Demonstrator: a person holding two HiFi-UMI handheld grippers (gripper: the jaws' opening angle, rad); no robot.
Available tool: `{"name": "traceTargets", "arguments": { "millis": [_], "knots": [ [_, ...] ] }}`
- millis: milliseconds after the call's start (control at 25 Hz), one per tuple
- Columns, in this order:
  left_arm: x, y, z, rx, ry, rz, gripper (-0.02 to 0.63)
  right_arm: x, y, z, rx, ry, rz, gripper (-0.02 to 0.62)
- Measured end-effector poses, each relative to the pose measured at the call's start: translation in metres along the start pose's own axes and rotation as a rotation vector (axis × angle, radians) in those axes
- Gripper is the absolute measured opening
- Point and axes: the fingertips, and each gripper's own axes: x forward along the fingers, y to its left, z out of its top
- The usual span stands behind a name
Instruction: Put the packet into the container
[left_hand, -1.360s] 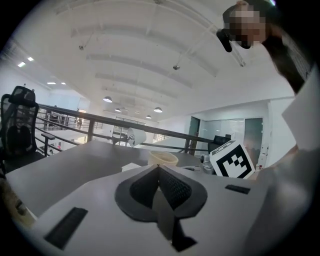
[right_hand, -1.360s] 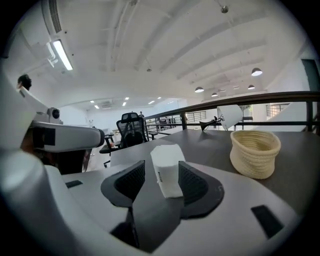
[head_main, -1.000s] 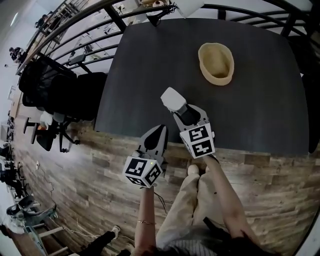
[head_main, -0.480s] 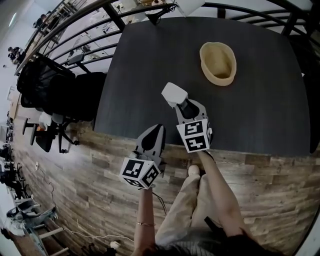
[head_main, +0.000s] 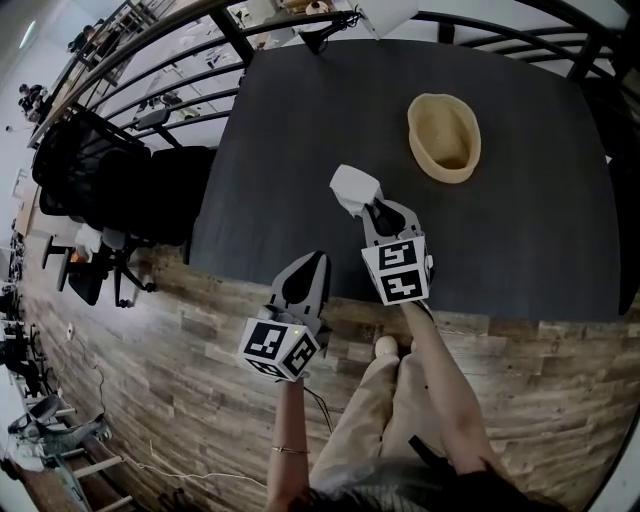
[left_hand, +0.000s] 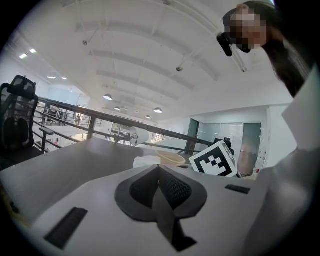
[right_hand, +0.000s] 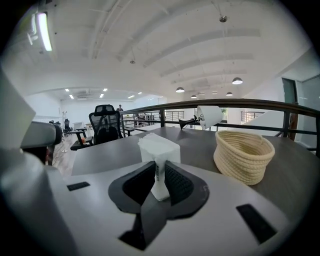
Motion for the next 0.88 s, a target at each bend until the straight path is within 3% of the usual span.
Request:
{"name": "traceTargets", "arguments": {
  "millis": [880],
  "knots": [
    [0.049,-0.013,0.034,0.022,-0.064,-0.095,0.008,-0.018,-0.044,0.024,-0.055,0.031,0.059,0.028]
  ]
}}
